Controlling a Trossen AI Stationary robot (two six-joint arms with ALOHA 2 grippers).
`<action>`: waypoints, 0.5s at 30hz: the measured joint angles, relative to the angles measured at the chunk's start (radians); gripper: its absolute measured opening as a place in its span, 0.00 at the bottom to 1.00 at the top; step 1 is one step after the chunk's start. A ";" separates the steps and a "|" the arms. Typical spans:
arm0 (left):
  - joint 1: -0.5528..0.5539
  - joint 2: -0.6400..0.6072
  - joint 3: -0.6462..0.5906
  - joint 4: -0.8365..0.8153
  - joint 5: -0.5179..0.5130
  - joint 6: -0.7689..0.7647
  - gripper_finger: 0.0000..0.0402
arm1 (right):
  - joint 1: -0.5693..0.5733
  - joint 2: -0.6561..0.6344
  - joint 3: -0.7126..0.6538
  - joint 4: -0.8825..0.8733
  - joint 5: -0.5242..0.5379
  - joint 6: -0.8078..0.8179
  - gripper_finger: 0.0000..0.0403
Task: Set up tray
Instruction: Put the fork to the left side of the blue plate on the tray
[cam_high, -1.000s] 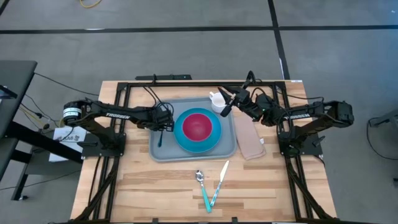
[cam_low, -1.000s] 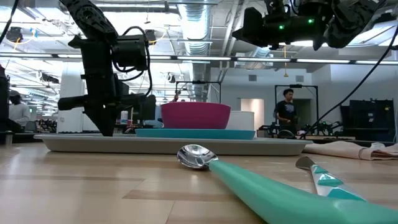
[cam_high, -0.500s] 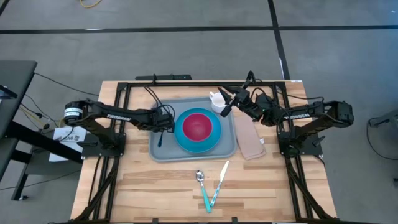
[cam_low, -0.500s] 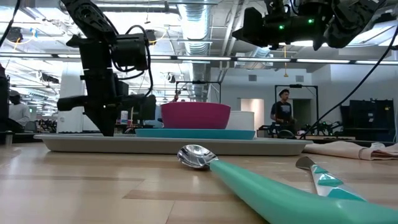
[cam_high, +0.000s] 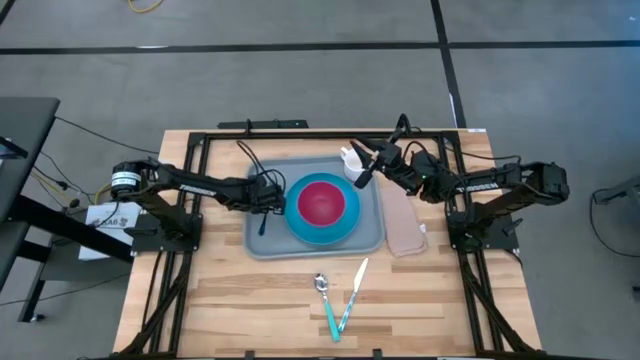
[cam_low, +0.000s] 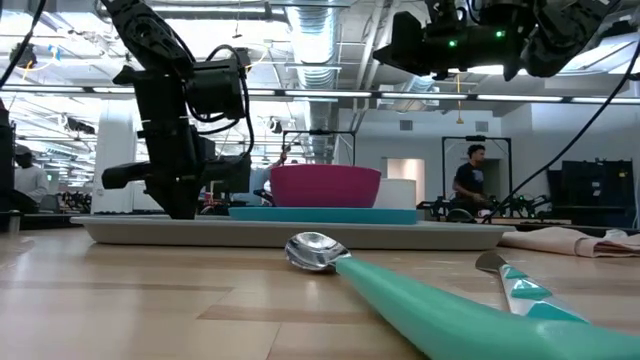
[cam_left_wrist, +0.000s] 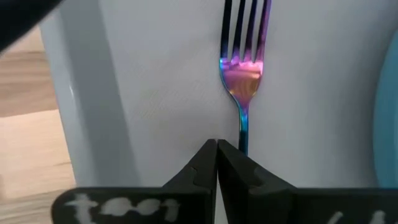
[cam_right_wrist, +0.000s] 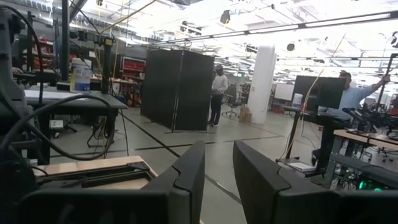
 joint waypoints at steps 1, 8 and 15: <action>-0.001 0.000 0.000 0.000 0.002 -0.001 0.00 | 0.000 0.000 0.000 0.001 0.000 0.000 0.20; -0.014 0.000 -0.001 0.025 0.012 -0.014 0.00 | 0.000 0.000 0.000 0.001 0.000 0.000 0.20; -0.014 0.000 -0.002 0.075 0.018 0.006 0.00 | 0.000 0.000 0.000 0.001 0.000 0.000 0.20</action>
